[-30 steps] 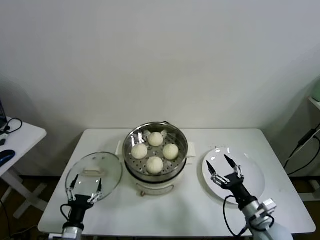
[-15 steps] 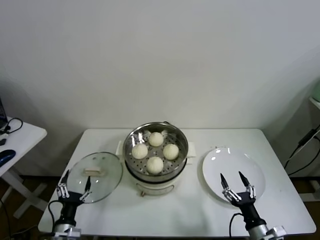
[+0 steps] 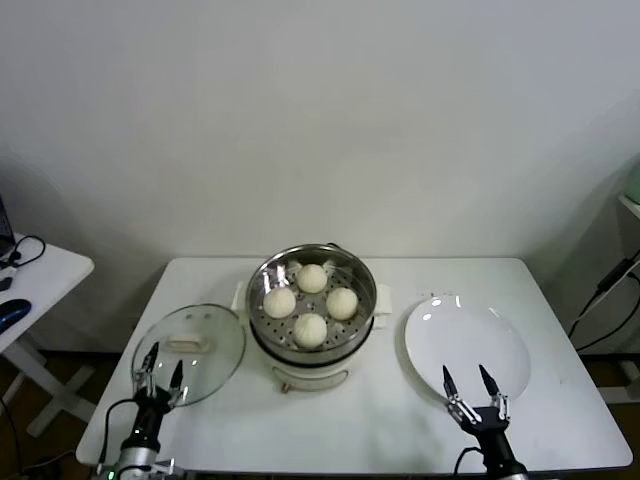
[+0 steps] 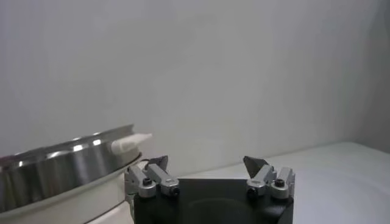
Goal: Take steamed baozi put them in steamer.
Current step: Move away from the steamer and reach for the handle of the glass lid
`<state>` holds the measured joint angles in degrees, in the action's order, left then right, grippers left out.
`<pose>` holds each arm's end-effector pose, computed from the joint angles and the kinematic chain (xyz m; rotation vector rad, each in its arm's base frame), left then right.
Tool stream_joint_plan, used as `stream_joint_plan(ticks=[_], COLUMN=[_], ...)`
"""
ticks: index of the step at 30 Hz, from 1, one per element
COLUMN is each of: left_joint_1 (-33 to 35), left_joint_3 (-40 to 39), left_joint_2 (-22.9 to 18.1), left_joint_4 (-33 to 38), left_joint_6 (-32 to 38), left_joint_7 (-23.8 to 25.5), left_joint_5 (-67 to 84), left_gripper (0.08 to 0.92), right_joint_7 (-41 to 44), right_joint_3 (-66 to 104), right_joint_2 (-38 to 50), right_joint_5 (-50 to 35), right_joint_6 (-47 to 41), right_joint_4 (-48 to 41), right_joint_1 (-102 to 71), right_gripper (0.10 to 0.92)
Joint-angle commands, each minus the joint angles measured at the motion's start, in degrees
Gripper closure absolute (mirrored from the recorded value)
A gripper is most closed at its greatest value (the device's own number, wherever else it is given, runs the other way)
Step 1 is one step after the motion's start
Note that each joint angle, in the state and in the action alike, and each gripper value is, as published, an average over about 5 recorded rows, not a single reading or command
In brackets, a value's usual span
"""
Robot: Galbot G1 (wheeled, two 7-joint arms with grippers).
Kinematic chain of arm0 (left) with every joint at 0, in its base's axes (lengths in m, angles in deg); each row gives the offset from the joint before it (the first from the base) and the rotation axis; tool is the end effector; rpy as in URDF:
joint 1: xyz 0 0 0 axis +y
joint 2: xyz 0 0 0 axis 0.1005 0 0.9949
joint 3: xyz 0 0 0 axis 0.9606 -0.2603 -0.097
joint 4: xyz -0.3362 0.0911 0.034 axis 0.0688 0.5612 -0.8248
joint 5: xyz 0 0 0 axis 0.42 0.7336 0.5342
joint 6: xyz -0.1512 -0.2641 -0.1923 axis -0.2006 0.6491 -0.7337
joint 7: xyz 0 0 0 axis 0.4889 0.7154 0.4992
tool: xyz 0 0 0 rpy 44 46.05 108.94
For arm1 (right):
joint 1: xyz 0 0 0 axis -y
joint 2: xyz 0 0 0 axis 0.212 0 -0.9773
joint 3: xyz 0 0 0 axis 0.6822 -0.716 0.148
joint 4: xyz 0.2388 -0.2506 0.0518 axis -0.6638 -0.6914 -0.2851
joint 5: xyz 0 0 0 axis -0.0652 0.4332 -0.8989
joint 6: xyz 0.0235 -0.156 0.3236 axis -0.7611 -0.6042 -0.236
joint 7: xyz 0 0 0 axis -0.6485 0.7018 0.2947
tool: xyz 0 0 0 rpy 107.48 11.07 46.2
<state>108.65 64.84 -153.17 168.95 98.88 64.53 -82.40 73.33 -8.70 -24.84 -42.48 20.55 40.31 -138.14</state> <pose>0.1815 0.1370 -0.4564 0.0967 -2.4547 -1.9559 0.1314 -0.0955 -0.4209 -0.1992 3.1080 0.4026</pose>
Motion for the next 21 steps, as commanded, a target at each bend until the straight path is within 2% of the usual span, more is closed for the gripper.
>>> stream_joint_plan(ticks=[1,9,21], left_joint_1=[-3.9,-6.3,-8.8], left_joint_3=[-0.3,-1.1,-3.0], left_joint_2=[0.1,1.1,2.3], left_joint_4=[-5.3,-6.2,-6.5], left_joint_6=[-1.8,-3.2,-9.2], left_joint_7=[-3.0,-1.0,3.7], left_joint_5=[-9.9,-10.0,-10.1], left_gripper=[0.177,0.177,0.177], right_joint_7=[0.3,0.3,0.8], right_joint_3=[-2.4,-3.1,-3.3], right_joint_2=[-1.0,-1.3,-2.0], right_joint_5=[0.3,0.7,0.9], right_joint_6=[2.5,2.8,3.3], right_joint_4=[-2.8,-2.6,-1.0], right_joint_1=[-0.7,-1.1,-2.3], right_gripper=[0.203,0.203,0.203])
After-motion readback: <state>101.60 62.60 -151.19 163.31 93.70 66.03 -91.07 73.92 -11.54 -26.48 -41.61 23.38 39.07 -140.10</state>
